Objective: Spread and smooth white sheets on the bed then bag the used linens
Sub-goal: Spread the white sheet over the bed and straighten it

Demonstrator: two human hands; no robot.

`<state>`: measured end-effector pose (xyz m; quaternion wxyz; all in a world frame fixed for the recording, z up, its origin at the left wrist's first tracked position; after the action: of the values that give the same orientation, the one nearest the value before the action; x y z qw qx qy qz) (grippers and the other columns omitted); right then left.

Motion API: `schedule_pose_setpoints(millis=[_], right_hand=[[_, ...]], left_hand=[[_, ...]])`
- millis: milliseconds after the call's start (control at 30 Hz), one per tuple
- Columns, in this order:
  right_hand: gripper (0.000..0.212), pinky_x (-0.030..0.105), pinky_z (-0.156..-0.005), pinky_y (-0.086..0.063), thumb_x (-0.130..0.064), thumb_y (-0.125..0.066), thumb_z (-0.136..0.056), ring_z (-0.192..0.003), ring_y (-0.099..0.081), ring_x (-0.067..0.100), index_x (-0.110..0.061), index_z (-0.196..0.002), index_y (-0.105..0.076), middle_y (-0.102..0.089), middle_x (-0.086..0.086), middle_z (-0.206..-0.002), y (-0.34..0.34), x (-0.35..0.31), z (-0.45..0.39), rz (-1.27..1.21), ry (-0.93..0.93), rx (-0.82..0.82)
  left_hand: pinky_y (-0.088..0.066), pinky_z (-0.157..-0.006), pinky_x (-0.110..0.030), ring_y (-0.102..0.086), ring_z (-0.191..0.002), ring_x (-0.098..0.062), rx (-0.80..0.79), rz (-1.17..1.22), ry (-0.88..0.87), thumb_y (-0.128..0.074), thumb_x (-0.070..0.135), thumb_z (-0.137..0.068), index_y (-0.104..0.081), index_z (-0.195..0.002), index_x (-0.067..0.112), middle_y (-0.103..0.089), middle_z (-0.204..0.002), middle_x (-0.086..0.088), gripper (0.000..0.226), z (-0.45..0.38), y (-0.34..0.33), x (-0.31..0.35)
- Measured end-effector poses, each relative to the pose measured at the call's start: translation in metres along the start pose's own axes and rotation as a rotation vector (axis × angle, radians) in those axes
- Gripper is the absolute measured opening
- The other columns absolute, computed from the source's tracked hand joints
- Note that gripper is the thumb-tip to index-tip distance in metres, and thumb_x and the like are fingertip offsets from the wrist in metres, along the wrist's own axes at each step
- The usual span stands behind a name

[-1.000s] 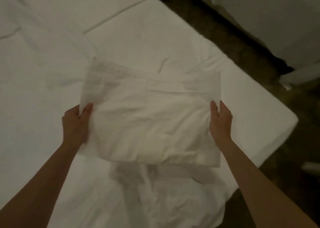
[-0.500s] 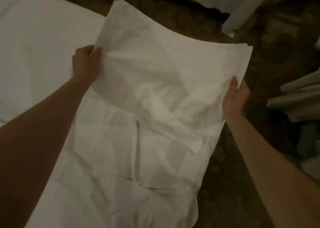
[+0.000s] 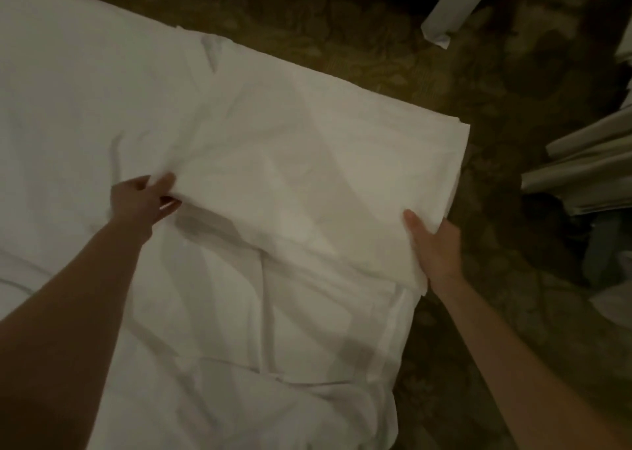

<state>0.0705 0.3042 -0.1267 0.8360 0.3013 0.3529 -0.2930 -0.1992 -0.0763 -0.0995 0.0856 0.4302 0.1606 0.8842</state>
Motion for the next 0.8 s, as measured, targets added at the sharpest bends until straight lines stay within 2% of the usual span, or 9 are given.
schedule_pose_setpoints(millis=[133,233,300,367,400,467,600,700,800], right_hand=[[0.021,0.031,-0.079,-0.051,-0.026,-0.064,-0.092,-0.086,-0.061,0.014,-0.012,-0.107,-0.063,-0.059,-0.012,-0.085,-0.007,0.003,0.002,0.121,0.042,-0.012],[0.01,0.015,-0.067,-0.048,-0.025,-0.064,-0.092,-0.075,-0.055,-0.003,-0.017,-0.098,-0.06,-0.058,-0.015,-0.083,-0.01,-0.009,0.005,0.188,0.154,-0.019],[0.01,0.009,-0.063,-0.047,-0.024,-0.063,-0.092,-0.076,-0.056,-0.003,-0.019,-0.101,-0.06,-0.059,-0.016,-0.084,-0.016,-0.004,0.012,0.197,0.166,-0.05],[0.01,0.017,-0.07,-0.052,-0.026,-0.063,-0.093,-0.08,-0.06,0.003,-0.021,-0.102,-0.061,-0.062,-0.014,-0.085,-0.025,0.008,0.02,0.205,0.136,-0.075],[0.01,0.024,-0.075,-0.053,-0.027,-0.063,-0.092,-0.082,-0.061,0.006,-0.021,-0.101,-0.062,-0.063,-0.012,-0.086,-0.027,0.013,0.022,0.209,0.12,-0.065],[0.011,0.032,-0.079,-0.054,-0.029,-0.064,-0.092,-0.084,-0.062,0.009,-0.021,-0.099,-0.062,-0.064,-0.011,-0.087,-0.028,0.018,0.021,0.212,0.102,-0.038],[0.012,0.033,-0.078,-0.051,-0.03,-0.064,-0.091,-0.08,-0.058,0.015,-0.02,-0.097,-0.059,-0.059,-0.01,-0.08,-0.028,0.014,0.019,0.27,0.093,-0.041],[0.014,0.033,-0.076,-0.049,-0.028,-0.064,-0.092,-0.072,-0.055,0.009,-0.015,-0.095,-0.062,-0.059,-0.007,-0.077,-0.024,0.016,0.02,0.293,0.053,-0.056],[0.032,0.037,-0.069,-0.048,-0.03,-0.063,-0.092,-0.065,-0.054,0.02,0.001,-0.084,-0.064,-0.061,0.011,-0.073,-0.017,0.02,0.027,0.374,0.053,-0.014]], left_hand=[[-0.055,-0.051,-0.017,-0.059,-0.071,-0.015,0.074,0.044,0.036,-0.063,0.009,-0.093,-0.054,-0.126,-0.007,-0.06,-0.088,-0.009,0.037,-0.002,0.005,-0.023],[-0.056,-0.055,-0.018,-0.061,-0.074,-0.017,0.147,0.11,-0.01,-0.066,0.012,-0.091,-0.059,-0.12,-0.002,-0.059,-0.082,-0.004,0.033,-0.01,0.015,-0.019],[-0.056,-0.055,-0.019,-0.062,-0.085,-0.023,0.202,0.166,-0.022,-0.067,0.013,-0.09,-0.06,-0.117,-0.001,-0.061,-0.088,-0.008,0.031,-0.012,0.026,-0.023],[-0.056,-0.054,-0.019,-0.063,-0.087,-0.023,0.239,0.224,0.02,-0.065,0.011,-0.092,-0.062,-0.109,-0.001,-0.065,-0.087,-0.01,0.021,-0.012,0.033,-0.038],[-0.056,-0.053,-0.02,-0.064,-0.082,-0.021,0.21,0.283,0.069,-0.062,0.01,-0.093,-0.062,-0.098,0.002,-0.068,-0.077,-0.006,0.009,-0.009,0.03,-0.045],[-0.056,-0.055,-0.019,-0.064,-0.076,-0.012,0.105,0.41,0.181,-0.057,0.013,-0.096,-0.058,-0.087,0.011,-0.07,-0.067,0.003,0.01,-0.001,0.017,-0.059],[-0.058,-0.067,-0.02,-0.064,-0.08,-0.009,0.024,0.542,0.271,-0.062,0.009,-0.093,-0.064,-0.094,0.011,-0.071,-0.086,-0.001,0.003,0.024,0.001,-0.076],[-0.054,-0.074,-0.016,-0.065,-0.083,-0.01,-0.038,0.444,0.289,-0.062,0.003,-0.089,-0.065,-0.118,0.004,-0.066,-0.108,-0.008,0.028,0.047,-0.009,-0.09],[-0.054,-0.065,-0.012,-0.067,-0.079,-0.008,-0.17,0.413,0.353,-0.062,0.008,-0.091,-0.068,-0.109,0.006,-0.072,-0.088,-0.002,0.019,0.079,-0.033,-0.106]])
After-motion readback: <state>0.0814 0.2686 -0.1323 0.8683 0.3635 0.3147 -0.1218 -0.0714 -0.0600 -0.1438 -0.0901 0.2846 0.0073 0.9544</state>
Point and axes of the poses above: each hand's wrist, its own z-axis away from the middle knuckle, its own y-axis out of the back of the hand, x = y × z, the point moved 7 cm from there along -z, towards the middle knuckle
